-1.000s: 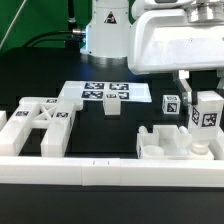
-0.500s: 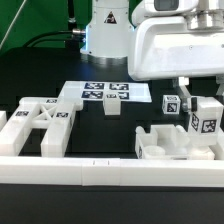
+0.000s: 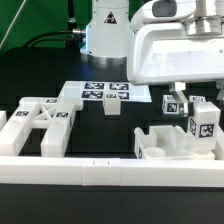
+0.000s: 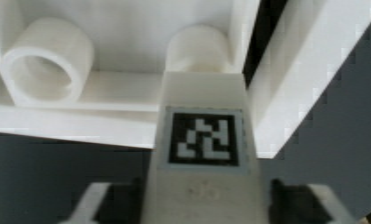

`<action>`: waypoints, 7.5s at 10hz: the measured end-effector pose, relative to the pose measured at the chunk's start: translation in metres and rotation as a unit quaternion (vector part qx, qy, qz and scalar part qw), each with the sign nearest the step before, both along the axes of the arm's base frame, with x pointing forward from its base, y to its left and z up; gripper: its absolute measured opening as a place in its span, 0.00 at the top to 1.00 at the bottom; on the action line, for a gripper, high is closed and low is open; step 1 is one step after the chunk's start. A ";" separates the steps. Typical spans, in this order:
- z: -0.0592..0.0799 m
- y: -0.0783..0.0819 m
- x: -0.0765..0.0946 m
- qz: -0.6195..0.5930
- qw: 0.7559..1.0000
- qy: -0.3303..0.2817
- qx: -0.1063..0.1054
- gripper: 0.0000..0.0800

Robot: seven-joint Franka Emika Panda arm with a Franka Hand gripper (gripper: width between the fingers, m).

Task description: Assemble chair

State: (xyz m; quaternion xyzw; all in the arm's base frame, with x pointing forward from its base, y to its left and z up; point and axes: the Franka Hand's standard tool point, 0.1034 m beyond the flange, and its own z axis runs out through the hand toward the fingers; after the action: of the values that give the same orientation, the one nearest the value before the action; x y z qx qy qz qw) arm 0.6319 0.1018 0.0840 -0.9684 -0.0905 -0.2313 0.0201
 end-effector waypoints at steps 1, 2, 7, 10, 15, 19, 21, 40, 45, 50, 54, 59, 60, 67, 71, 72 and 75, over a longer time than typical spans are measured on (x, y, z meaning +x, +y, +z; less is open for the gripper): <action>0.000 0.000 0.000 0.000 1.000 0.000 0.000 0.37; 0.001 0.000 0.000 0.000 1.000 0.001 0.000 0.37; 0.020 -0.004 0.007 0.000 1.000 0.006 -0.001 0.19; 0.027 -0.007 0.010 0.002 1.000 0.017 -0.003 0.19; 0.021 0.000 0.006 0.010 0.990 0.142 -0.005 0.19; 0.010 0.003 0.008 0.020 0.968 0.250 -0.009 0.19; 0.006 0.002 0.006 0.019 0.968 0.251 -0.010 0.19; -0.001 0.008 0.003 -0.358 0.896 0.244 0.098 0.64; -0.001 0.013 0.006 -0.554 0.783 0.205 0.197 0.64; -0.001 0.017 0.006 -0.583 0.757 0.204 0.213 0.32; 0.000 0.017 0.010 -0.493 0.825 0.195 0.196 0.19; -0.001 0.017 0.009 -0.314 0.920 0.189 0.138 0.19; 0.000 0.017 0.009 -0.266 0.939 0.185 0.119 0.19; 0.002 0.019 0.012 -0.044 0.985 0.165 0.025 0.19; 0.001 0.018 0.012 0.007 0.987 0.160 0.007 0.54; 0.001 0.018 0.012 0.007 0.987 0.160 0.007 0.65; 0.001 0.018 0.012 -0.018 0.987 0.162 0.016 0.64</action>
Offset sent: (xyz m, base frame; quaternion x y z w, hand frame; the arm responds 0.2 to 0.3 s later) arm 0.0012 -0.0005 0.0119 0.0031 -0.0120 0.0059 0.9999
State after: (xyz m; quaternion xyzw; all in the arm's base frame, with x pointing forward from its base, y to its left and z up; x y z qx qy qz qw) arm 0.6436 0.1195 0.0854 -0.9941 -0.0650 -0.0736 0.0457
